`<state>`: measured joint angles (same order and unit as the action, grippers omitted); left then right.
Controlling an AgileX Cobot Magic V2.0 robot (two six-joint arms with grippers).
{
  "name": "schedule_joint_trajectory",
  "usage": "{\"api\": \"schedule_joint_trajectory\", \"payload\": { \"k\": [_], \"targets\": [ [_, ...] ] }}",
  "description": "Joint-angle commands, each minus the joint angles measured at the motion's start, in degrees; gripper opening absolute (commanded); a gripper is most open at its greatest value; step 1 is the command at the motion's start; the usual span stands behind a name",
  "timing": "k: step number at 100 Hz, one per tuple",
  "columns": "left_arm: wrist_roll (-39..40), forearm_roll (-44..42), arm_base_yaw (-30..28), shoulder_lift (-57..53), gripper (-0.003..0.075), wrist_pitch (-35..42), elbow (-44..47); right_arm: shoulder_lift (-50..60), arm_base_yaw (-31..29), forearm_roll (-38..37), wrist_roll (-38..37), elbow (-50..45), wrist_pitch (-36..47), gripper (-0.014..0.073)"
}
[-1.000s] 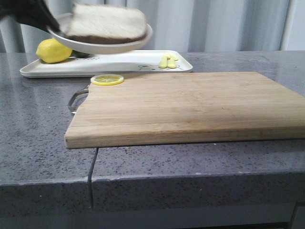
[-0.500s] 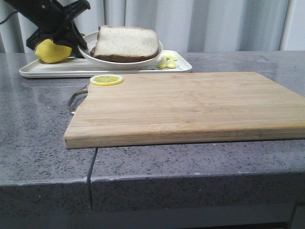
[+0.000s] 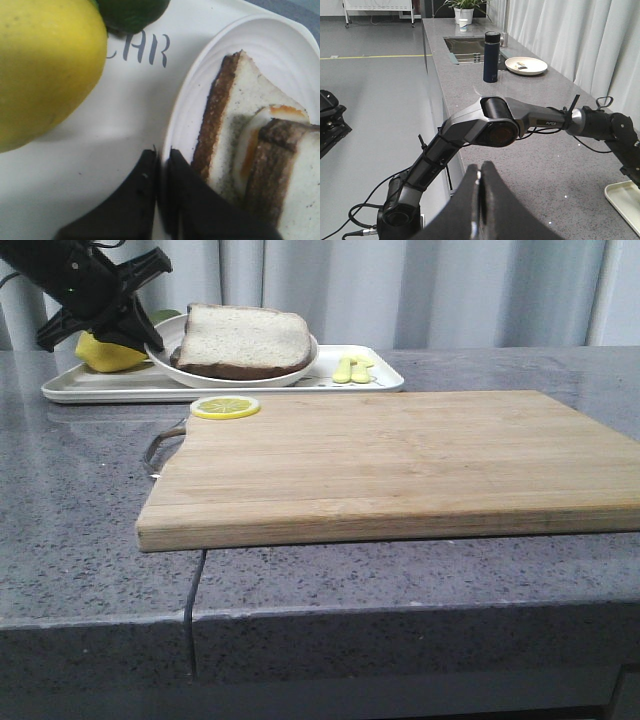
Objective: Place bread and move sandwich to tray
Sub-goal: 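Lower the plate onto the tray and open the left gripper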
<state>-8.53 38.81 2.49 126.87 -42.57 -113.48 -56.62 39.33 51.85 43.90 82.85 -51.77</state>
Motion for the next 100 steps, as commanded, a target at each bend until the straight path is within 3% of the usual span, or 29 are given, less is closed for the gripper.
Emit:
{"api": "schedule_joint_trajectory", "payload": {
  "k": [1,31,100],
  "targets": [
    [0.6,2.8,-0.2,-3.8,-0.0017,2.5,-2.3,0.9,0.0,1.8,-0.3,1.7,2.5,-0.0069],
    [0.6,2.8,-0.2,-3.8,0.014,0.4,-2.3,1.0,0.0,1.8,-2.7,1.7,-1.5,-0.0069],
    [0.2,2.8,-1.9,-8.1,0.0139,-6.9,-2.3,4.5,0.0,1.6,-2.7,1.6,-4.2,-0.0069]
  ]
}}
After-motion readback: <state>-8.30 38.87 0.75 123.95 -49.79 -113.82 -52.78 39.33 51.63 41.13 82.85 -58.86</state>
